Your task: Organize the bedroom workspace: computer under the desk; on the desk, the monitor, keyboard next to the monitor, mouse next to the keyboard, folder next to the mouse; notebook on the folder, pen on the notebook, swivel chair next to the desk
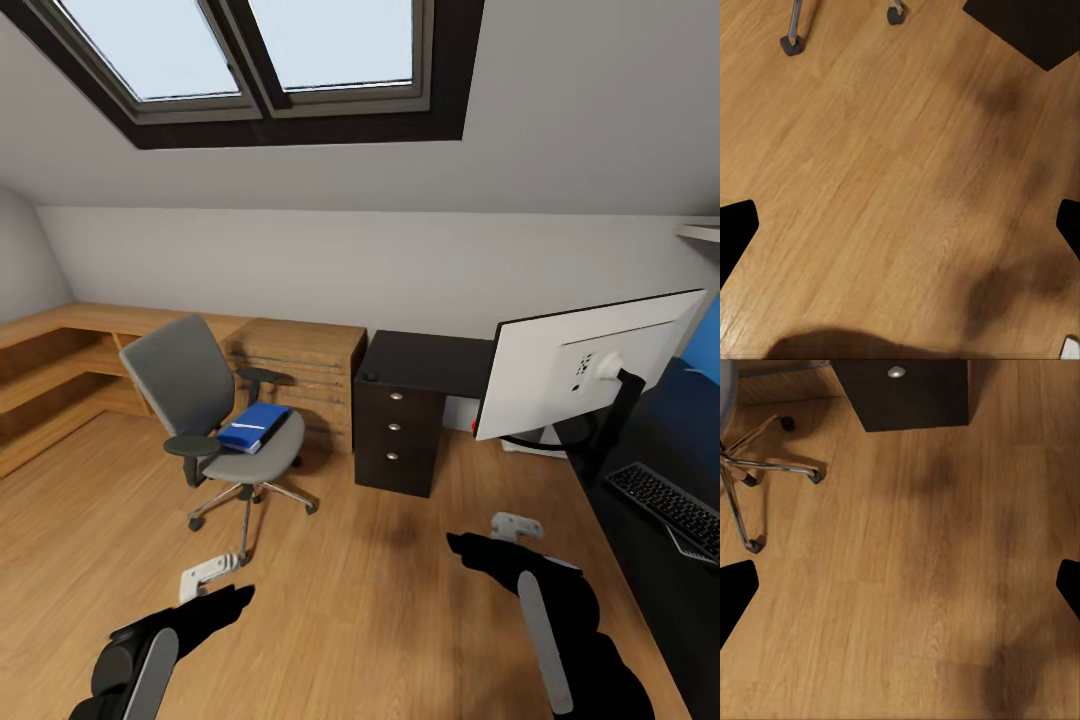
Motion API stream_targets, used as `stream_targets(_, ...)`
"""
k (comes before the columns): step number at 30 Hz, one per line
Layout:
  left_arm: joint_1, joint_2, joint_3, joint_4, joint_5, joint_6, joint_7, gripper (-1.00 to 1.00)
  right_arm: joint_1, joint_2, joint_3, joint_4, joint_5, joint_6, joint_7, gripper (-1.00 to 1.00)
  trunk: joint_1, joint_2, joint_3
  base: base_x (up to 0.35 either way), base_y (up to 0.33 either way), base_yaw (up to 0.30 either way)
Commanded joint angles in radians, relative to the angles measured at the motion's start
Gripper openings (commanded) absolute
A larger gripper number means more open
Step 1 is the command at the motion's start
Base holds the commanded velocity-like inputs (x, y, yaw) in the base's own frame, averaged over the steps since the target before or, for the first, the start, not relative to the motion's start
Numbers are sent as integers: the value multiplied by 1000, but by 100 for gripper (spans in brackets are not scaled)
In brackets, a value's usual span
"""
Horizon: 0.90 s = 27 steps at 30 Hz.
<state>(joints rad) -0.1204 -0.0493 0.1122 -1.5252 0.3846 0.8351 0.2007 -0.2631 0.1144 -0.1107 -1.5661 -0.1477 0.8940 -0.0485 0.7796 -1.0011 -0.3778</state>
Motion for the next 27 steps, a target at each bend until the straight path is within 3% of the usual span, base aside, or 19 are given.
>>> stream_targets(1, -1, -2, -17, 8, 10, 3, 8, 100, -1, -1, -3, -2, -10, 4, -6, 100, 0, -1, -1, 0, -150, 0)
stream_targets(10, -1, -3, -65, 11, 11, 2, 8, 100, -1, -2, -4, -2, -10, 3, -7, 100, 0, -1, 2, 0, -265, -116)
stream_targets(15, -1, -3, -73, 12, 11, 2, 7, 100, -1, -2, -4, -2, -10, 0, -8, 100, 0, -1, 6, 0, -309, -207)
stream_targets(16, -1, -4, -105, 18, 12, 2, 8, 100, -1, -2, -4, -2, -10, -5, -8, 100, 0, -1, 7, 0, -314, -224)
stream_targets(27, -1, -4, -128, 33, 13, 2, 7, 100, -1, -2, -4, -2, -9, -13, -8, 100, 0, -1, 14, 0, -315, -217)
